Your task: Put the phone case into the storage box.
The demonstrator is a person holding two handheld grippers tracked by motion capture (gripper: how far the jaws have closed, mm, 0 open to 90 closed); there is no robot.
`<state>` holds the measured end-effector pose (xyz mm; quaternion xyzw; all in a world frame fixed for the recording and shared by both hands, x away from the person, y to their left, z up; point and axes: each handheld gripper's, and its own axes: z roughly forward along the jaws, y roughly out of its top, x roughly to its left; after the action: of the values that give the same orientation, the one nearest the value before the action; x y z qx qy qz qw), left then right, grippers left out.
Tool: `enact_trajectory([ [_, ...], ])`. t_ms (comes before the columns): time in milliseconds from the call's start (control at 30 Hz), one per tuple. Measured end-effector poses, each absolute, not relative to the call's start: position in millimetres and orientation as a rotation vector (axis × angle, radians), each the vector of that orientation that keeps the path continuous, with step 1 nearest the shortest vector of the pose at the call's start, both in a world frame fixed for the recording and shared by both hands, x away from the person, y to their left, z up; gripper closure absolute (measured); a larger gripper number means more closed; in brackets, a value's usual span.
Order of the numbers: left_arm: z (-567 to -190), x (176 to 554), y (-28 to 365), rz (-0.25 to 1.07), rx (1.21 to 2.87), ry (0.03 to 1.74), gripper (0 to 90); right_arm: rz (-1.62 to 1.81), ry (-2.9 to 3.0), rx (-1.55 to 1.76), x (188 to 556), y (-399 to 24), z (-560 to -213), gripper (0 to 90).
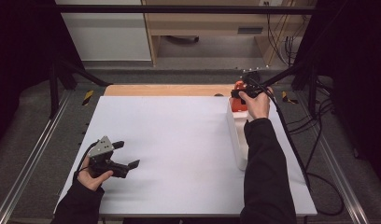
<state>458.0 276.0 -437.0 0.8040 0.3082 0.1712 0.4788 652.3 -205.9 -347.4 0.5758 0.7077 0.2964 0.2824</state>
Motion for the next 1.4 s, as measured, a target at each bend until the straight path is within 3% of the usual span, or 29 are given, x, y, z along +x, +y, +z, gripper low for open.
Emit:
enact_trajectory([
  [1400,-440.3,459.2,273.4,0.408,1.993,0.745,1.5,0.718,1.92,1.583,671.0,-199.5,-382.4,15.5],
])
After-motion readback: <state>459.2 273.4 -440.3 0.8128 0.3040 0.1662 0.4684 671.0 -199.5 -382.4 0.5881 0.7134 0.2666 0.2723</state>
